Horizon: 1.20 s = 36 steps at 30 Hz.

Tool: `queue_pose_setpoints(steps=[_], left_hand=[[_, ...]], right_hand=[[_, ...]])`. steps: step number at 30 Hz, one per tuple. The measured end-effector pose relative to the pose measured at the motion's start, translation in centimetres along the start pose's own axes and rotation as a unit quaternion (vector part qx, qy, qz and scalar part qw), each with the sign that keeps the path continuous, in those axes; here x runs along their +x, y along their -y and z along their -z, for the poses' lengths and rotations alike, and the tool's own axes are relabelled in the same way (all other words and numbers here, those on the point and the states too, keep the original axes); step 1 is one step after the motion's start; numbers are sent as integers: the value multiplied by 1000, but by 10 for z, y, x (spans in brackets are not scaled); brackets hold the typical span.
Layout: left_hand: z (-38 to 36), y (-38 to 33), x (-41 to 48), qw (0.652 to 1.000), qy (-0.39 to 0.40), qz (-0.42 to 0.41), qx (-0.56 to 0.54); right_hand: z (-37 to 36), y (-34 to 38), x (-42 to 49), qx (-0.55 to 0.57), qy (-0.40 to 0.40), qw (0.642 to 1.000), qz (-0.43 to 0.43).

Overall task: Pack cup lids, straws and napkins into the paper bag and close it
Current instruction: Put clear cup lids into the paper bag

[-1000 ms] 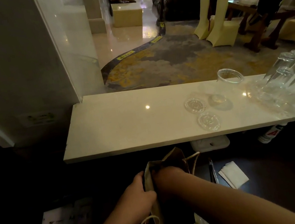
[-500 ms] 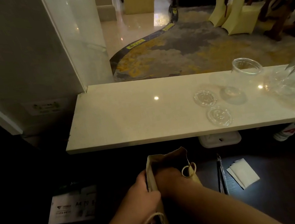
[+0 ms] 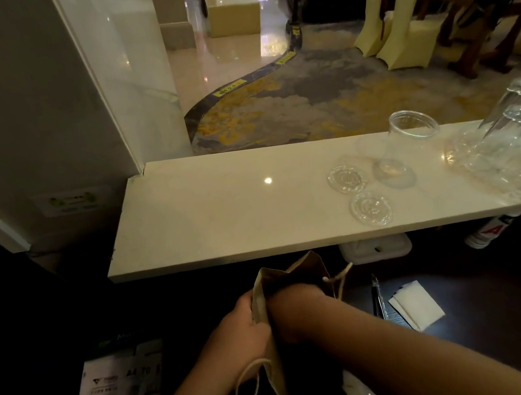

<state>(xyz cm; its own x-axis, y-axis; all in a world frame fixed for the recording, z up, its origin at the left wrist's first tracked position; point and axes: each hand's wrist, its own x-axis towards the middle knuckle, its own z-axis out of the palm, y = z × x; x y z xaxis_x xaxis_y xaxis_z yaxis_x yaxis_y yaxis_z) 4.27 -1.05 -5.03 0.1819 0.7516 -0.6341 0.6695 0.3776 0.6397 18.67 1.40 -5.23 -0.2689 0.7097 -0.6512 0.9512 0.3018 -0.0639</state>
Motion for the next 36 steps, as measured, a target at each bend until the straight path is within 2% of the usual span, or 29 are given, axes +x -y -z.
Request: queue_pose_setpoints(steps=[3,6,8,10,12,15,25,31,36], left_hand=[[8,-9,-6,1000,1,-8,16],[10,-5,6,1000,1,-6,18],[12,-15,-3,999,-5,-6,40],[12,-26,-14,998,0,-16,56],[10,-29,-17,999,12,-19,26],[5,-24,-12,1000,16,-10,-12],[-1,-6,2,998,5,0,-69],[0,-1,3,994,22,16,-106],[2,-3,2,996,25,2,-86]], right_hand=[[19,-6,-43,39,-56,997,20],[38,-14,-104,138,-158,977,32],[42,-28,-137,170,-221,960,13],[33,-47,-154,163,-237,957,-42],[12,-66,-155,149,-219,959,-103],[-34,-83,-137,157,-174,961,-146],[-156,-68,-96,162,-32,974,-155],[-173,-56,-85,171,-26,967,-185],[-137,-64,-103,151,-16,967,-203]])
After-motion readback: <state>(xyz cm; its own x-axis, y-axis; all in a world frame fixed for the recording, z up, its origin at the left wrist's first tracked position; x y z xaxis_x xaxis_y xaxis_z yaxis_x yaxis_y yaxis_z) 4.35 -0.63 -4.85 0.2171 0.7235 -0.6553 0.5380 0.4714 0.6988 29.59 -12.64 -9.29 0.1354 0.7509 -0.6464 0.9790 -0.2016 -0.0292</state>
